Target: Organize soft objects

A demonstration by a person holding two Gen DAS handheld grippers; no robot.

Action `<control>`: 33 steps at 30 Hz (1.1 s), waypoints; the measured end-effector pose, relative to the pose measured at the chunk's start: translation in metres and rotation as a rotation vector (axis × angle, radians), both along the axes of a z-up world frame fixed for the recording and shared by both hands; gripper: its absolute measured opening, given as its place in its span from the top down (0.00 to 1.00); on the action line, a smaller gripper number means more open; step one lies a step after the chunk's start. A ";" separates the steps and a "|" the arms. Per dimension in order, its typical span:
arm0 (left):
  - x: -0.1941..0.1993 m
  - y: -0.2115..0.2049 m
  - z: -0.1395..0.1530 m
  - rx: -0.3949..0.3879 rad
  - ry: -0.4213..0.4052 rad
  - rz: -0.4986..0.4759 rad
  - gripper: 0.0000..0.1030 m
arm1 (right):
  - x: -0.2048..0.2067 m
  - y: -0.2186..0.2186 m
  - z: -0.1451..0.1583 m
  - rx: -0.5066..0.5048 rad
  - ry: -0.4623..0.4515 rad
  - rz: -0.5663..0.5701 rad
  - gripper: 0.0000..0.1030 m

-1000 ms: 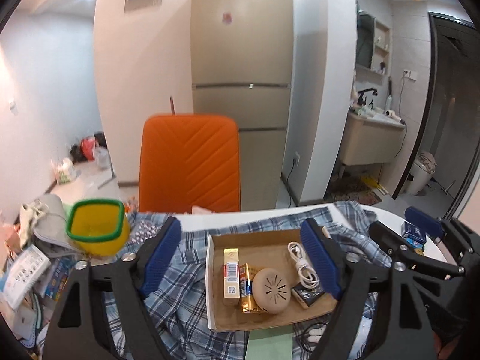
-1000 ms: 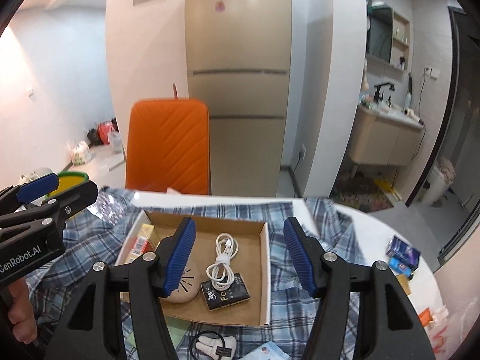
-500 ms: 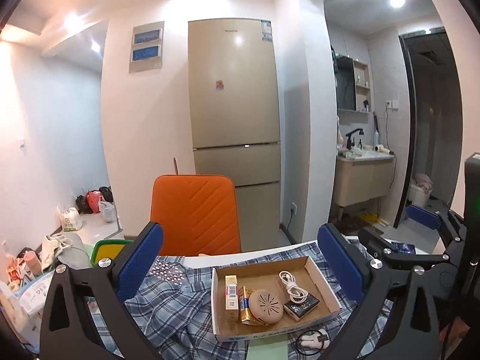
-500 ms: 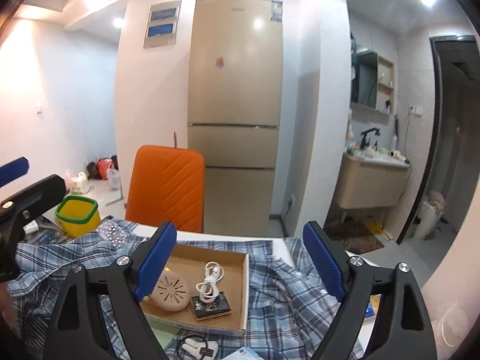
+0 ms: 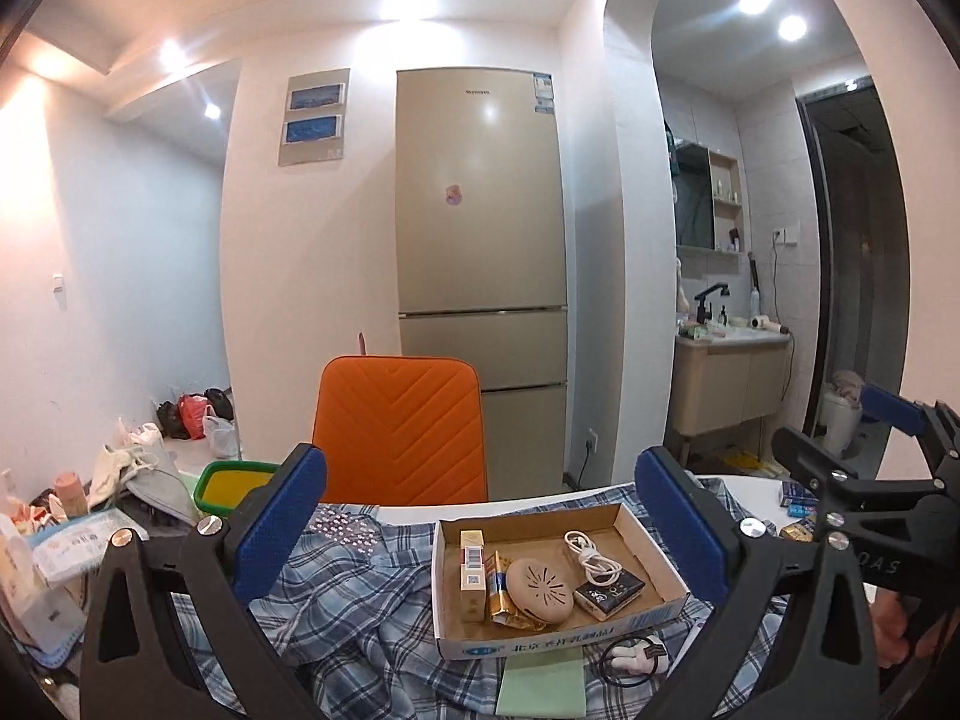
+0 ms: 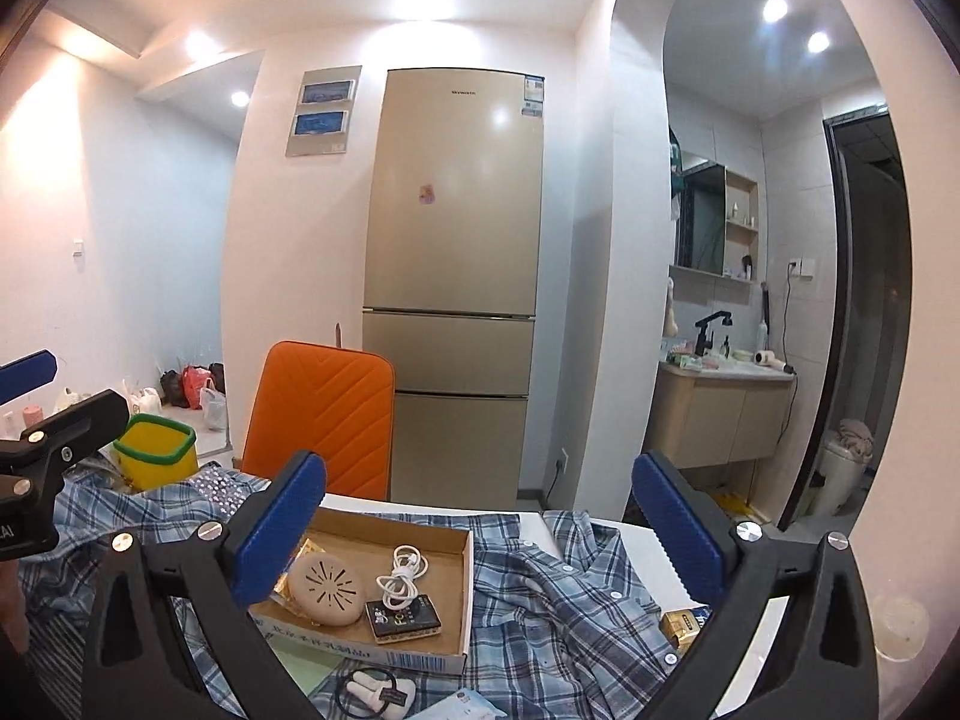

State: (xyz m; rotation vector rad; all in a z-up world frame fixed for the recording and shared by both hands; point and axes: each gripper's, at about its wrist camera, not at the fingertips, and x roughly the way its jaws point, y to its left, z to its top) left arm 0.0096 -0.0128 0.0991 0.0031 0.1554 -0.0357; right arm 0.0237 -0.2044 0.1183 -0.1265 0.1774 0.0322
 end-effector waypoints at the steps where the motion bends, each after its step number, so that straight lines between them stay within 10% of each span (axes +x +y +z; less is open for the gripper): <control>1: -0.001 0.003 -0.003 -0.007 -0.004 0.010 0.01 | -0.003 0.000 -0.003 0.003 0.001 -0.002 0.00; 21: -0.006 0.005 -0.096 0.012 0.072 0.044 0.01 | -0.010 -0.027 -0.086 0.115 0.076 0.015 0.00; 33: -0.005 0.018 -0.102 -0.056 0.085 0.047 0.01 | -0.023 -0.034 -0.090 0.161 0.030 0.057 0.00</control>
